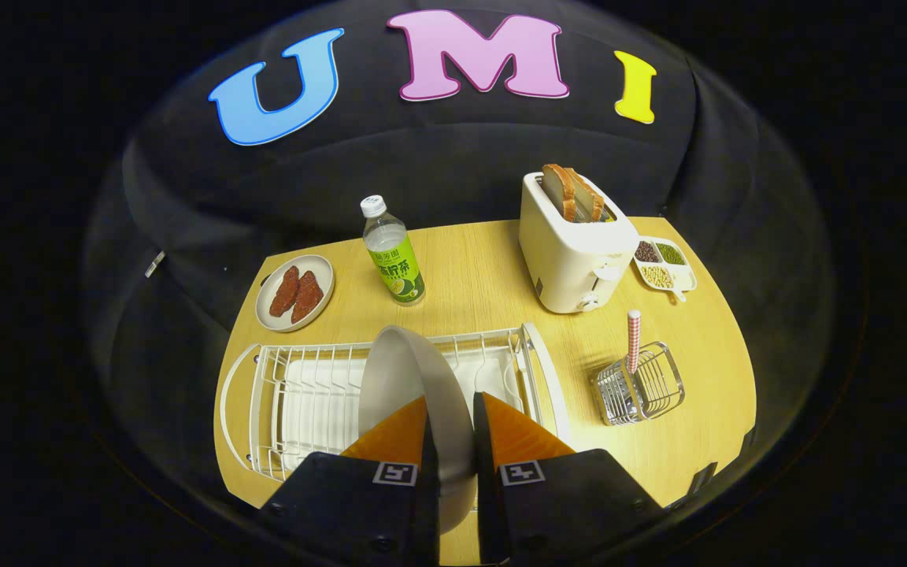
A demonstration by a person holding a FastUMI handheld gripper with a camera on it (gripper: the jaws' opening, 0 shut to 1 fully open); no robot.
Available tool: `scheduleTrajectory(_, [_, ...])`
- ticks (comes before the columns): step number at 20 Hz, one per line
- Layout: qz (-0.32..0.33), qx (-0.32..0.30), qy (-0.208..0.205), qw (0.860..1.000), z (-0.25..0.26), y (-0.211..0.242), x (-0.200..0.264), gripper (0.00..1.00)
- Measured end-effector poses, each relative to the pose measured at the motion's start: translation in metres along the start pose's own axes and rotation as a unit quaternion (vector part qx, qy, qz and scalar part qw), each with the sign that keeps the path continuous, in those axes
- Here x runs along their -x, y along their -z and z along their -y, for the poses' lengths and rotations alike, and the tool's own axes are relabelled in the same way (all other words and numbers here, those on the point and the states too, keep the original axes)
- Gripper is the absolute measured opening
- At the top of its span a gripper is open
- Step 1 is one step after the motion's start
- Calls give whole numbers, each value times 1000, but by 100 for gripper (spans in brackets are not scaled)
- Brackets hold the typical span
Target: Take the plate from the dish rack, then take the spoon from the basket and place it into the plate.
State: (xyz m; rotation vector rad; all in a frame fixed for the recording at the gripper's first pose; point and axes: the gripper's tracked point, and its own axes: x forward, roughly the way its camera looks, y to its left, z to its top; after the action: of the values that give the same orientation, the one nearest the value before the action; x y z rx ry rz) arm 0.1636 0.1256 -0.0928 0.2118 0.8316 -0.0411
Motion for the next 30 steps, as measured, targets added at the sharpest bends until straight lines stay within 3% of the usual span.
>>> scheduleTrajectory(12, [32,-40,-100,994,83,30,92,23])
scheduleTrajectory(19, [-11,-60,-117,991,146,100,137,23])
scheduleTrajectory(26, [-67,-71,-129,987,190,160,128,23])
scheduleTrajectory(30, [-96,-67,-137,984,207,177,97,23])
